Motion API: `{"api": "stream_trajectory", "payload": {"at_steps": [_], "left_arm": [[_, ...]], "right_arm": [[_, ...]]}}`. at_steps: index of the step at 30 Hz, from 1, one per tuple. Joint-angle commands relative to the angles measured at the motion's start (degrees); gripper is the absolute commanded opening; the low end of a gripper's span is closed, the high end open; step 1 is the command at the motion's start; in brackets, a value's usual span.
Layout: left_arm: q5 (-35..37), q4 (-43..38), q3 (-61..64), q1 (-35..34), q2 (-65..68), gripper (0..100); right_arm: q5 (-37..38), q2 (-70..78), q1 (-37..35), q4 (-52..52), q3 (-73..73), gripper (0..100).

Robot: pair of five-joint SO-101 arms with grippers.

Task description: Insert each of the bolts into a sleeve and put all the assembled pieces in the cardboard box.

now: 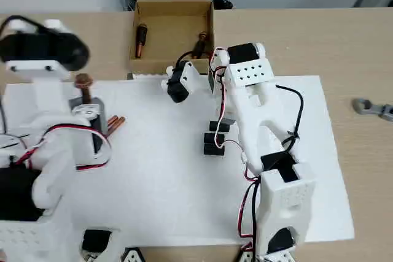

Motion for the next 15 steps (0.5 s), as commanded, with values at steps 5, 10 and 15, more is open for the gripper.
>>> {"api": "stream_trajectory", "payload": {"at_steps": [5,10,15], "left_arm": [[-2.20,0.70,0.04,-2.46,-1.05,1],[-2.29,0.70,0.04,-2.55,-1.14,1],[-2.29,0.70,3.21,-2.55,-1.14,1]], "right_arm": [[0.88,-0.66,-1.71,0.13,-0.18,11.6],[2.46,-0.22,-2.33,-0.13,1.76,11.3],[3.78,0.48,-2.77,-0.31,3.34,11.5]]}}
